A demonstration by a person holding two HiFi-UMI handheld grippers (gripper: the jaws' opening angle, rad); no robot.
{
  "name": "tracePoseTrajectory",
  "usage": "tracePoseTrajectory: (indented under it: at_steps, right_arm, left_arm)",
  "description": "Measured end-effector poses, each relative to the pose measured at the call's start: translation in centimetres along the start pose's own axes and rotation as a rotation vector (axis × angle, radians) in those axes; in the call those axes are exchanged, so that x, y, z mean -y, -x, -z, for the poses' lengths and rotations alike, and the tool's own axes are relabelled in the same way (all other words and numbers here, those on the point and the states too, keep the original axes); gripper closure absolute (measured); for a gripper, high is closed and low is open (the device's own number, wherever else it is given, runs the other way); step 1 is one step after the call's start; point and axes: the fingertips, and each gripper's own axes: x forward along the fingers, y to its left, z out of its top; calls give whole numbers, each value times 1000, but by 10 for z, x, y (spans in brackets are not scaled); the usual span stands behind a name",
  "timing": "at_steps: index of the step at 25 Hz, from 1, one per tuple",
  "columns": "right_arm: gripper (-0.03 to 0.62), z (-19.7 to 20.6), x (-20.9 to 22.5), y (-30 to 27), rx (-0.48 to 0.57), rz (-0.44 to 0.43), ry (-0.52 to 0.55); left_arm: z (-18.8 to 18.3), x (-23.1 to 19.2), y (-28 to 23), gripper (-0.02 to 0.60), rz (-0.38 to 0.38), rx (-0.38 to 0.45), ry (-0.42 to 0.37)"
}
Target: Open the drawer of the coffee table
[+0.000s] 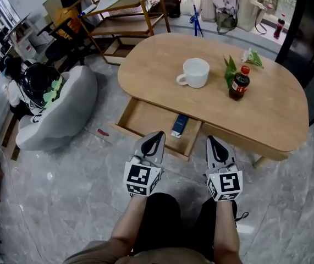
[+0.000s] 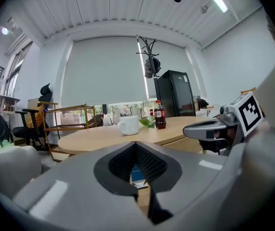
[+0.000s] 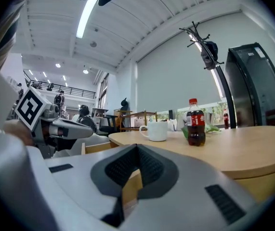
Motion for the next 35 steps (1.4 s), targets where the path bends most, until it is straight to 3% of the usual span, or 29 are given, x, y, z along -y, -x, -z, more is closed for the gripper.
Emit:
tracePoseTrajectory:
  at_steps: [9,13,18,25,30,35]
  right_arm:
    - [589,2,-3,-13,-45,-5,-15]
    - [589,-17,-10,-15,-63,-38,-48]
    - [589,-68,-11,-11,-115,-44,-76]
    - [589,-180,-8,8,-166,-14,-78]
    - [589,-272,-28,24,-204,-55,-71]
    - [589,-362,-47,34,-208,-96,-50]
  left_arm:
    - [4,-15,0,575,-17,-23,26]
    - [-25,-28,8,576,-39,9,38]
    - [-70,-36,18,576,-33,-64,79]
    - [-178,-47,48,577,-51,-89,90]
    - [-275,-58,88,576,-52,-72,9]
    - [-357,-64,133,577,-59,-82,11]
